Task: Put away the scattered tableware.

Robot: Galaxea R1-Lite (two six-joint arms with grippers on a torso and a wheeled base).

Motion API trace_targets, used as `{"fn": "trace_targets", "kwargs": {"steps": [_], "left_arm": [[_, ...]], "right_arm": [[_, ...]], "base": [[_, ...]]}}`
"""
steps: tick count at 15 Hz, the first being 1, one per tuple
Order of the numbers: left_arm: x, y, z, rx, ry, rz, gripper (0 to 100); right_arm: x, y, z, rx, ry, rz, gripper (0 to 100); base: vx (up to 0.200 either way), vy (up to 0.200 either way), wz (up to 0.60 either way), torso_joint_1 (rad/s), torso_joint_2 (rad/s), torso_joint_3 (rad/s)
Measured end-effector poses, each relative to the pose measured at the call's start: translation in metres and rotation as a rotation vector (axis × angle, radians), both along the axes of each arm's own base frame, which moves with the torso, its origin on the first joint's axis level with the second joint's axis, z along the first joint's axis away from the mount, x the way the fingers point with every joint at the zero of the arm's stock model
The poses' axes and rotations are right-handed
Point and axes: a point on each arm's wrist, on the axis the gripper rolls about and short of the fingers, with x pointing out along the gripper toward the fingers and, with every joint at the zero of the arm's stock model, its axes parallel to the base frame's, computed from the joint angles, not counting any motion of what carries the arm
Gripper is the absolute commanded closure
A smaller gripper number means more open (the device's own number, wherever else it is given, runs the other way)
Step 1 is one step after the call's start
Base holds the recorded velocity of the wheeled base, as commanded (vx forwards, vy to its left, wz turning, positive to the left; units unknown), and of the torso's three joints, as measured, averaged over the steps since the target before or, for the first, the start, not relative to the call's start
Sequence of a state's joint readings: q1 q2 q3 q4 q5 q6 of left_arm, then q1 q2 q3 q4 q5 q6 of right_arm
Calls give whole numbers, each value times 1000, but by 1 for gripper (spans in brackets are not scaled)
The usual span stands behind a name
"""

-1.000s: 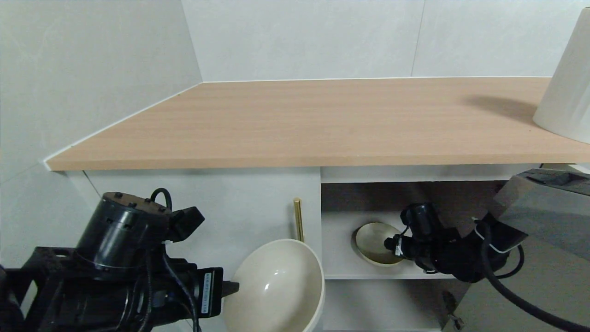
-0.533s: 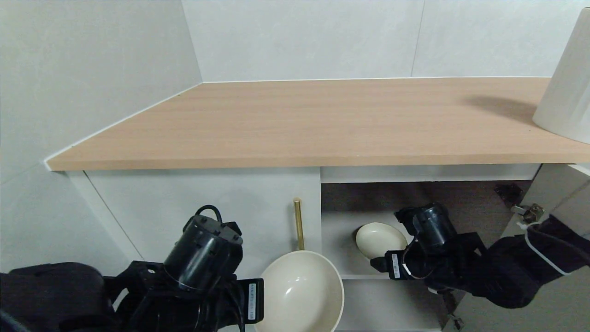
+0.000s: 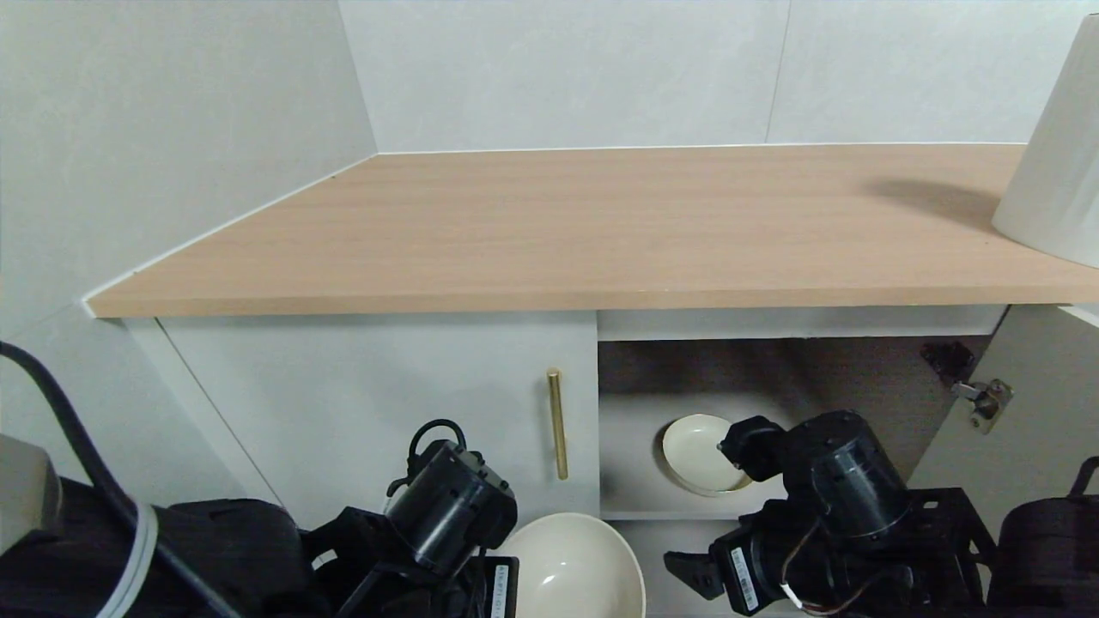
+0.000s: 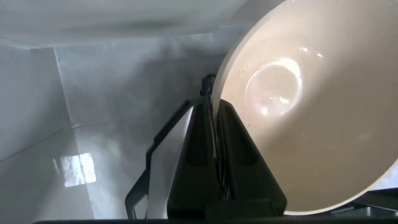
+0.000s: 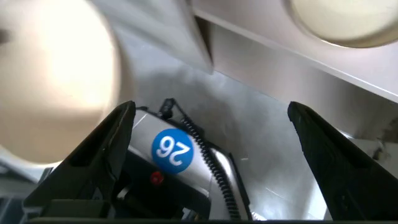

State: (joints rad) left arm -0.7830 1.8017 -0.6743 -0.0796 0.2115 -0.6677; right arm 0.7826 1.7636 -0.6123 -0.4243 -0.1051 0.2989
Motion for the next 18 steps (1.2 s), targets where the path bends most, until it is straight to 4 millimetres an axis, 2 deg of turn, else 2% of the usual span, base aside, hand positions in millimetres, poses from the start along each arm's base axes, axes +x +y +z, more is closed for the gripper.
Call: {"fn": "trace_targets", "kwargs": {"steps": [5, 9, 15, 16, 18], "left_arm": [[-4, -14, 2, -12, -12, -47, 100], [-10, -23, 5, -1, -36, -74, 100], [-11, -25, 5, -1, -37, -79, 100], [-11, -25, 5, -1, -37, -79, 100], [-11, -25, 5, -2, -37, -79, 100]], "right_arm": [[-10, 10, -5, -13, 9, 50, 0], [-8, 19, -19, -44, 34, 54, 0], [-3, 23, -25, -37, 14, 39, 0], [-3, 23, -26, -40, 16, 40, 100], [-3, 23, -27, -42, 21, 38, 100]], "base": [[0, 0, 0, 0, 0, 0], [0, 0, 0, 0, 0, 0], [0, 0, 0, 0, 0, 0], [0, 0, 0, 0, 0, 0], [0, 0, 0, 0, 0, 0]]}}
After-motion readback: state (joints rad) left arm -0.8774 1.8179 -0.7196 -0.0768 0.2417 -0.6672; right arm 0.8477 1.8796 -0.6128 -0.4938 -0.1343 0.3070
